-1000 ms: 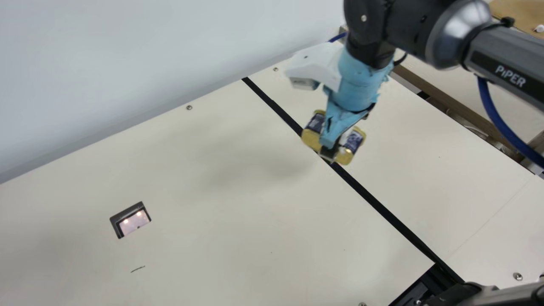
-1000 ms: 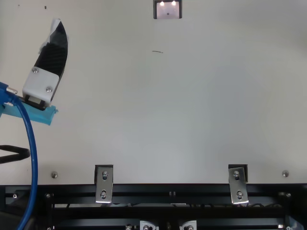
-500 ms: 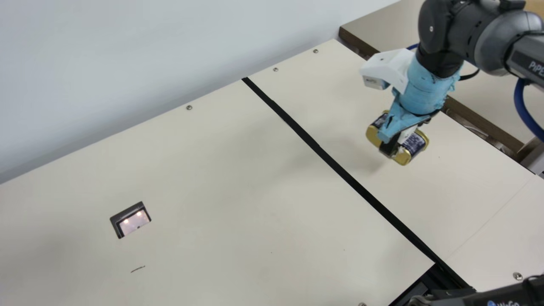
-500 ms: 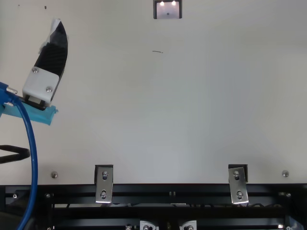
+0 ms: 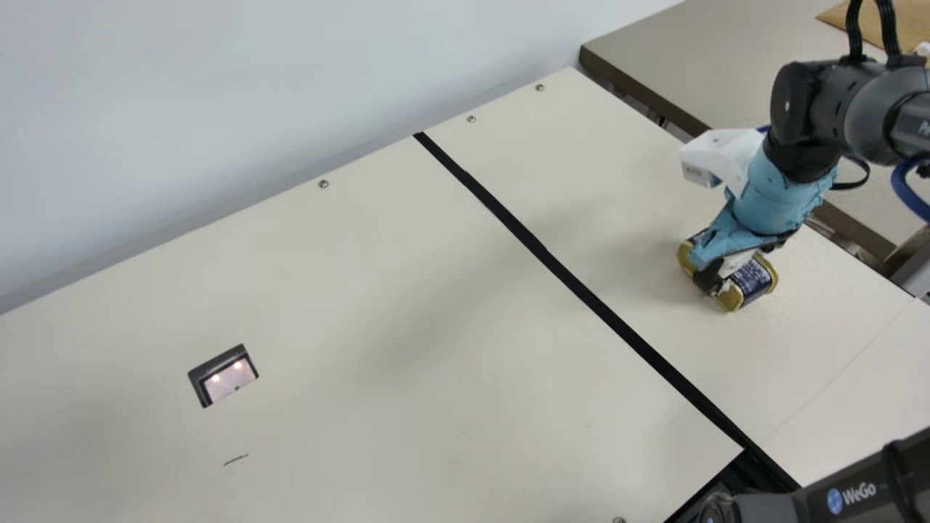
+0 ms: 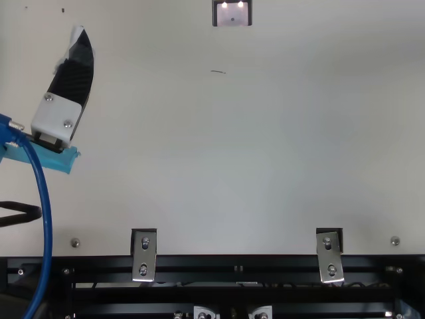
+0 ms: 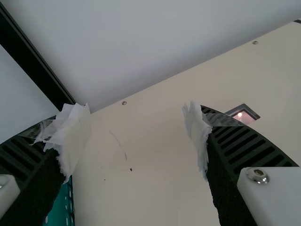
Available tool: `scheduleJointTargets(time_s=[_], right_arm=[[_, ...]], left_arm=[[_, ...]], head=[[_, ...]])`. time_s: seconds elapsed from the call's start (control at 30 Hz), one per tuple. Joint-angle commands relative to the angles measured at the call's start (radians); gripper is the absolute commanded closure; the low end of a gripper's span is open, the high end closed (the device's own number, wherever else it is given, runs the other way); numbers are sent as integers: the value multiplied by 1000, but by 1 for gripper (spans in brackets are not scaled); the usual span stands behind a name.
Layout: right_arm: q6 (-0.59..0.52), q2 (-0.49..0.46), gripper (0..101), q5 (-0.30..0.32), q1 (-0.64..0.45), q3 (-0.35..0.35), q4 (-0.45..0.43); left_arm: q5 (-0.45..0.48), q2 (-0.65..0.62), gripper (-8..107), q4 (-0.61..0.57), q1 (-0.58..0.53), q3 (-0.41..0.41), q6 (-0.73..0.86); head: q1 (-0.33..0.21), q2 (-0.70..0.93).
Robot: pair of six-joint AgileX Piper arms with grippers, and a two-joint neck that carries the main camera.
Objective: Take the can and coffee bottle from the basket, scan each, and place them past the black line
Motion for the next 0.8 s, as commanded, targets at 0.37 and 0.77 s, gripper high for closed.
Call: scheduleJointTargets(time_s=[0.37, 0.77], right_arm=[[-14, -85, 0, 79, 113, -136, 137], [-26, -220, 0, 209, 271, -204, 391]], left_arm=[[0, 0, 9, 0, 0, 0, 0], [0, 0, 9, 0, 0, 0, 0]], head=[[-33, -25], [-33, -25]])
